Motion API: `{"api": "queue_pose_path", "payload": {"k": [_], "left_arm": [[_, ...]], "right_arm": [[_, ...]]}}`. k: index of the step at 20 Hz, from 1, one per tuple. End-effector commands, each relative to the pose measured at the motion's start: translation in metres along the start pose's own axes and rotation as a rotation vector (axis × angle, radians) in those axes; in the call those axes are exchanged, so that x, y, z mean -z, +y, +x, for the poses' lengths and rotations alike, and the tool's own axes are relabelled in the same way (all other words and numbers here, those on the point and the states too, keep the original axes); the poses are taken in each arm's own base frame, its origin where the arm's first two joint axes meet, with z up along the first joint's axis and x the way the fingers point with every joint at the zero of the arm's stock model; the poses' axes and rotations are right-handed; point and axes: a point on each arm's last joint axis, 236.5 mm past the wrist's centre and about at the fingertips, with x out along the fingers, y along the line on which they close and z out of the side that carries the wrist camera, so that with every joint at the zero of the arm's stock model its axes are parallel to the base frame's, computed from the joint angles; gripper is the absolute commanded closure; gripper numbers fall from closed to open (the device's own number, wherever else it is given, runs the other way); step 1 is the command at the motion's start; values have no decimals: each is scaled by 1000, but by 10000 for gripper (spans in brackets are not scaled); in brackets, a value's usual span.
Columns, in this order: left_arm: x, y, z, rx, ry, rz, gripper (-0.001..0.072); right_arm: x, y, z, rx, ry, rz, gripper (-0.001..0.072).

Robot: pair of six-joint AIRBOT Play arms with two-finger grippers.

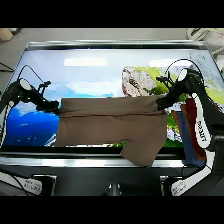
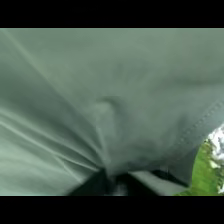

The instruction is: Fold the shirts.

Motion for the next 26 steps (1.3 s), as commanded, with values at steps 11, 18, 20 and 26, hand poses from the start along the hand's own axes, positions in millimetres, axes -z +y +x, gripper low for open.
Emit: {"api": "queue_pose_path", "payload": {"k": [11,18,20,26], "left_arm": [[149,20,-9,40,86,-285,254],[194,4,42,81,50,-359,250],[185,0,44,83,18,-348,252],[165,-18,50,80,-43,-311,459]], "right_arm": [[104,4,-64,29,-32,86,187],[131,19,-32,8,-17,92,225],[129,18,-32,13,-24,92,225],[134,18,-32,13,-2,80,223]]}}
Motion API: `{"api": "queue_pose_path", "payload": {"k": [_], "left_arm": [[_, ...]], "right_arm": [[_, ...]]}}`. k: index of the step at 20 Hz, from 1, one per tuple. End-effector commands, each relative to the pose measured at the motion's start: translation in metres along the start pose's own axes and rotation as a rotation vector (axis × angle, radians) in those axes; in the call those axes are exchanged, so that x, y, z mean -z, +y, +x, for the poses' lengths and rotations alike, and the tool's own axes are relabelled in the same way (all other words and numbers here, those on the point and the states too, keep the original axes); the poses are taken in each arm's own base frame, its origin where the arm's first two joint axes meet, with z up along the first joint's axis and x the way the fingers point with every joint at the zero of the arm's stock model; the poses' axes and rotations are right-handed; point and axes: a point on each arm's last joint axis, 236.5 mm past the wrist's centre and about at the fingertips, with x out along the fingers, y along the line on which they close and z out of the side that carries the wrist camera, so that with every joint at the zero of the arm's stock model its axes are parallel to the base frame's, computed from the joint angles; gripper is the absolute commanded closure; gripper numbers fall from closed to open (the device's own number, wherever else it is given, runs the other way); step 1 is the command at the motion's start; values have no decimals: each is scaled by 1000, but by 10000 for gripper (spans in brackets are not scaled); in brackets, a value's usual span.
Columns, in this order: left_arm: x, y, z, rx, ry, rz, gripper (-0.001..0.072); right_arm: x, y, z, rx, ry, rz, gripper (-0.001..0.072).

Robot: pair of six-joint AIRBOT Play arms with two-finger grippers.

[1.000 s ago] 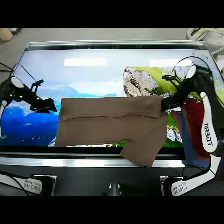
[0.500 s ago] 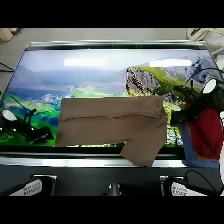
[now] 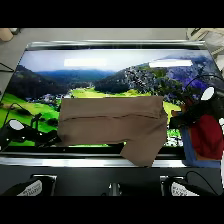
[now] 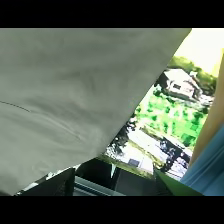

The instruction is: Fold the shirts.

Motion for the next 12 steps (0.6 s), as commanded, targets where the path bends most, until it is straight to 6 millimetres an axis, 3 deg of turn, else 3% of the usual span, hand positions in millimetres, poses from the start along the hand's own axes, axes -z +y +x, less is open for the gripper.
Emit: {"api": "queue_pose_path", "payload": {"k": [1,2,5,6,10,12], "left_arm": [[-4,-8,6,-13,-26,38,642],[-3,-10,6,-14,-24,46,674],[-2,-10,6,-12,-21,60,675],[-2,-10,6,-12,-21,62,675],[0,-11,6,-11,-11,63,675],[0,-11,6,-10,-11,63,675]], "right_arm": [[6,1,1,-2,23,-6,222],[11,4,2,-15,41,-6,217],[39,33,10,-89,64,-14,211],[49,40,15,-90,49,-9,167],[91,60,65,-124,79,37,171],[87,66,83,-147,33,74,194]]}}
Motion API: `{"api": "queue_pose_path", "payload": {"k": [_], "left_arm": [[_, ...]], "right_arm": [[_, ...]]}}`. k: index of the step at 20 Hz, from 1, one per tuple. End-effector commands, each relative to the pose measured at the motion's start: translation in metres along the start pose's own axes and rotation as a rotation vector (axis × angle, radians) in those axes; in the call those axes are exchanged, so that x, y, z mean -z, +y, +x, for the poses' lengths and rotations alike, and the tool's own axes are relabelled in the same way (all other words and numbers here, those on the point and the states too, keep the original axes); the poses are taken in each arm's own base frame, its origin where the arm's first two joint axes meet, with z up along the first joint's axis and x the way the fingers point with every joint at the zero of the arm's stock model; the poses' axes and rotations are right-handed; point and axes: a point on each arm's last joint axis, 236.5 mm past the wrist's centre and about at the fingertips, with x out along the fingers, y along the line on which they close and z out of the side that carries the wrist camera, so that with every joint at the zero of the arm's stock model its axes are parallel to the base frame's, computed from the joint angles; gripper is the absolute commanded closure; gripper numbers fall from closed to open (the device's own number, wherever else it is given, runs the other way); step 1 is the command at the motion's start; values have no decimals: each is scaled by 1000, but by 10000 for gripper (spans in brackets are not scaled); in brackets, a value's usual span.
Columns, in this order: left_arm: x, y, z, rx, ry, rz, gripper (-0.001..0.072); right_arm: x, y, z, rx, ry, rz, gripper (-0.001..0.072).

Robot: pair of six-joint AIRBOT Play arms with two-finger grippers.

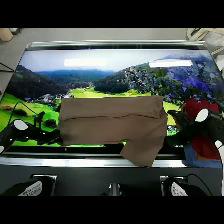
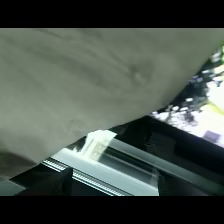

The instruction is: Fold the shirts.

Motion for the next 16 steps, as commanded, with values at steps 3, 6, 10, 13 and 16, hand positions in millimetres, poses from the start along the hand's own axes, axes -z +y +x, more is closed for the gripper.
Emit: {"api": "queue_pose_path", "payload": {"k": [3,6,10,13,16], "left_arm": [[6,-1,-1,3,22,5,675],[6,-1,-1,4,24,4,675],[5,-1,-1,4,22,5,675],[5,-1,-1,3,21,4,675],[3,-2,-2,4,15,19,675]], "right_arm": [[-18,13,35,-62,-154,87,230],[-26,11,35,-57,-182,96,233],[-13,16,49,-110,-92,101,286],[-11,17,53,-122,-72,108,451],[-14,16,49,-118,-83,69,692]]}}
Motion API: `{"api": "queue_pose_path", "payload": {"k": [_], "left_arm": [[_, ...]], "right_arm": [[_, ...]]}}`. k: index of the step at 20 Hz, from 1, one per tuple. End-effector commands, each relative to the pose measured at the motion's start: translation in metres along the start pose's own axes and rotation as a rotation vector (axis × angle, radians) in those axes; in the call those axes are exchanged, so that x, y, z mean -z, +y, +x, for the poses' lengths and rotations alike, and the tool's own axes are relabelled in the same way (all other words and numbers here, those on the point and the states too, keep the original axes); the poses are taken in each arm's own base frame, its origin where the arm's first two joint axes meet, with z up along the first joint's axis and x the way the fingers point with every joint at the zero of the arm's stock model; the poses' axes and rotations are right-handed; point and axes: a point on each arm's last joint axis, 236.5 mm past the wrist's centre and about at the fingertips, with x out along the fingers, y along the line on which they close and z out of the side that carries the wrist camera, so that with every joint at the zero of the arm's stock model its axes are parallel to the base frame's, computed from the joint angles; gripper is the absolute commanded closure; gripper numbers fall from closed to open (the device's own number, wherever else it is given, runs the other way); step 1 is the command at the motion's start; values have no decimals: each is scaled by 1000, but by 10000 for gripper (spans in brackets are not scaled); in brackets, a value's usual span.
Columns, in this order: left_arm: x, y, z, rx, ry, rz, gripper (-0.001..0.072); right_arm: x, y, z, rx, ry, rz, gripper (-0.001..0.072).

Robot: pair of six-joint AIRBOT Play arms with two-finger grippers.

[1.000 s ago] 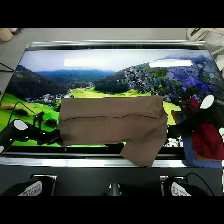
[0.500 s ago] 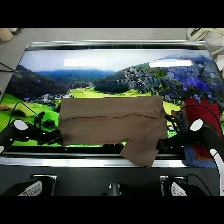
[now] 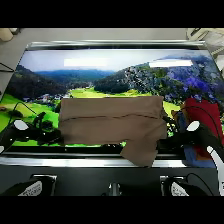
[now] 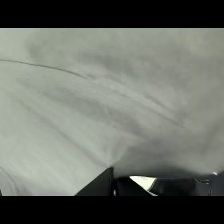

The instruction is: Fold the shirts.

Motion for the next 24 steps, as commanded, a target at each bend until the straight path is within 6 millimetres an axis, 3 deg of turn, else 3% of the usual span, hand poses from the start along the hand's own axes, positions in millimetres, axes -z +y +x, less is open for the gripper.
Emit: {"api": "queue_pose_path", "payload": {"k": [1,4,7,10,13,15,20,24], "left_arm": [[-8,-3,-6,2,-23,40,675],[-30,-22,-45,24,-93,155,676],[-61,-37,-90,21,-189,215,676],[-107,-44,-108,40,-302,154,676],[-148,-59,-101,119,-300,118,676],[-175,-61,-91,144,-280,100,676],[-222,-63,-66,187,-247,49,675],[-237,-60,-53,189,-233,41,675]], "right_arm": [[-7,1,-8,4,-14,-73,692],[-42,11,-60,42,-110,-155,693],[-95,16,-120,106,-259,-198,693],[-157,21,-147,70,-411,-194,693],[-214,16,-144,-13,-499,-159,694],[-242,5,-134,-43,-522,-125,694],[-282,-23,-107,-28,-559,-68,693],[-296,-42,-105,17,-614,-22,693]]}}
